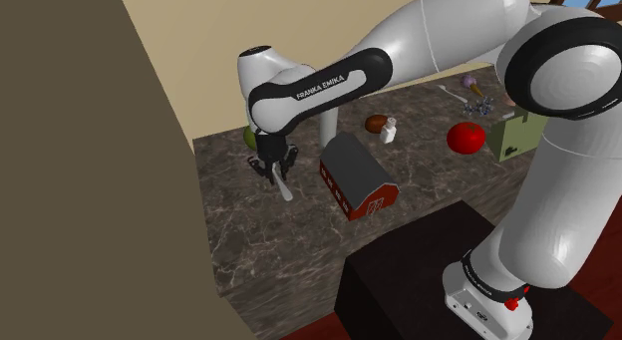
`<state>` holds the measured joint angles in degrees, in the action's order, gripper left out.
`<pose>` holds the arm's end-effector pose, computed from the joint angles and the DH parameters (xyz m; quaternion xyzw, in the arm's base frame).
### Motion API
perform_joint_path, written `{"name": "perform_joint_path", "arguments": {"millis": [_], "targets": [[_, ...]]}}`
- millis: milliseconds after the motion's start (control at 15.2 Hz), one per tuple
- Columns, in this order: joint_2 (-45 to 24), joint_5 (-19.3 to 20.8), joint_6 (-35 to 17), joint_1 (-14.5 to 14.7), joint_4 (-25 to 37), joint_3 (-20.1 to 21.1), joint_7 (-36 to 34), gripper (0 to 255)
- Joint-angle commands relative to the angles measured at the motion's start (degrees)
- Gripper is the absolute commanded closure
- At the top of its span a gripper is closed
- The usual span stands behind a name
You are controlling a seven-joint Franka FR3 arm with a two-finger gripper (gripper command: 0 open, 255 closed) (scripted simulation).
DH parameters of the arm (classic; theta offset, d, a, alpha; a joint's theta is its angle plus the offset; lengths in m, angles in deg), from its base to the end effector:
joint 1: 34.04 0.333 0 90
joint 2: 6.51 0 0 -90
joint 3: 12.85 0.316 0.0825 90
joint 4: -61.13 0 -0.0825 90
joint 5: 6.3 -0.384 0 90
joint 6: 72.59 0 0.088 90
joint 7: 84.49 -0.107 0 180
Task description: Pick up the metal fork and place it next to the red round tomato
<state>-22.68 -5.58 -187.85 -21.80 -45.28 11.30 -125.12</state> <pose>0.4979 0.3491 0.3729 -0.9966 0.0384 0.0725 0.0085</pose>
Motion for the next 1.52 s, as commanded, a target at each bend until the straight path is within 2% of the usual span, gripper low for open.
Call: {"name": "perform_joint_path", "arguments": {"millis": [0, 1254, 1452], "targets": [[0.58, -0.25, 1.39, -0.15, 0.84, 0.04, 0.19, 255], [4.34, -1.76, 14.88, -0.49, 10.88, 0.54, 0.23, 255], [8.42, -3.21, 14.09, -3.31, 6.04, -0.8, 4.58, 255]]}}
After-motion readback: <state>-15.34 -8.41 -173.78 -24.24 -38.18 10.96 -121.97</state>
